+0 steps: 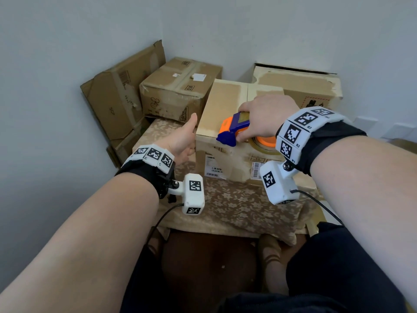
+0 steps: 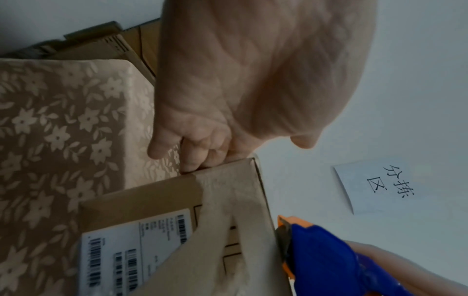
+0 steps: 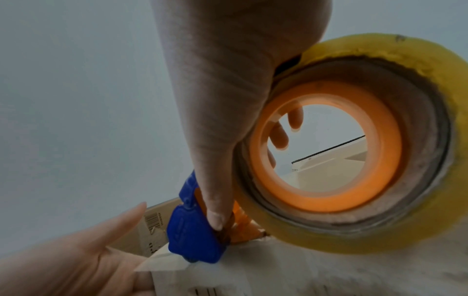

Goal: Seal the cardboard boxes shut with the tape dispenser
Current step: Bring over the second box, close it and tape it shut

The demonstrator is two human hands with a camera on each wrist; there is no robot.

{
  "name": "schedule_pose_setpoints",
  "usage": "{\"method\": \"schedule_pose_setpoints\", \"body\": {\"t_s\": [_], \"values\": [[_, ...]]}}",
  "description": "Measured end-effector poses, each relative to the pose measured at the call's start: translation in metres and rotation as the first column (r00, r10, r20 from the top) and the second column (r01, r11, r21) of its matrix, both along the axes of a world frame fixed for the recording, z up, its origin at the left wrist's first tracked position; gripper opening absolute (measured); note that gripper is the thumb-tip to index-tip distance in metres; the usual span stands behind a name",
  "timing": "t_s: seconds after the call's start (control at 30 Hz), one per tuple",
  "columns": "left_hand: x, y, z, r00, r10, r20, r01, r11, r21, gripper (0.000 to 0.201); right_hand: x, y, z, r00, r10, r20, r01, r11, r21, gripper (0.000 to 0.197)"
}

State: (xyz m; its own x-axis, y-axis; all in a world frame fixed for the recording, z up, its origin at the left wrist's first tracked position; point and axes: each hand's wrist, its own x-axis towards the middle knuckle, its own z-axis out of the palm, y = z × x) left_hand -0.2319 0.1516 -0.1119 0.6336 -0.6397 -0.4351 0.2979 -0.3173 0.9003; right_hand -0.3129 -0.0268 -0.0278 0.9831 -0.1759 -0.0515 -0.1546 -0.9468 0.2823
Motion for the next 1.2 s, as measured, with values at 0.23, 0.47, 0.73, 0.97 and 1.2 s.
{"method": "schedule_pose_setpoints", "body": {"t_s": [0.23, 0.47, 0.73, 0.97, 1.2], "values": [[0.01, -0.004, 0.015, 0.971, 0.0, 0.238, -0.038, 0.987, 0.156, 0.083, 0.0, -0.002, 0.0, 1.0, 0.019, 0.009, -0.019, 1.0, -0.013, 0.066], [-0.011, -0.023, 0.033, 0.578, -0.537, 0.614, 0.127, 0.803, 0.582, 0.064, -0.002, -0.007, -0.003, 0.995, 0.052, 0.087, -0.054, 0.998, 0.025, 0.079], [-0.023, -0.033, 0.028, 0.448, -0.587, 0.674, -0.037, 0.742, 0.67, 0.064, -0.02, -0.024, 0.001, 0.934, -0.083, 0.349, -0.101, 0.873, 0.477, 0.037], [-0.026, -0.044, 0.025, 0.441, -0.58, 0.685, -0.138, 0.711, 0.69, 0.054, -0.031, -0.046, -0.009, 0.876, -0.367, 0.313, -0.019, 0.622, 0.783, 0.048], [-0.026, -0.051, 0.021, 0.45, -0.55, 0.703, -0.215, 0.697, 0.684, 0.043, -0.039, -0.055, -0.016, 0.856, -0.477, 0.198, -0.039, 0.323, 0.945, 0.04]]}}
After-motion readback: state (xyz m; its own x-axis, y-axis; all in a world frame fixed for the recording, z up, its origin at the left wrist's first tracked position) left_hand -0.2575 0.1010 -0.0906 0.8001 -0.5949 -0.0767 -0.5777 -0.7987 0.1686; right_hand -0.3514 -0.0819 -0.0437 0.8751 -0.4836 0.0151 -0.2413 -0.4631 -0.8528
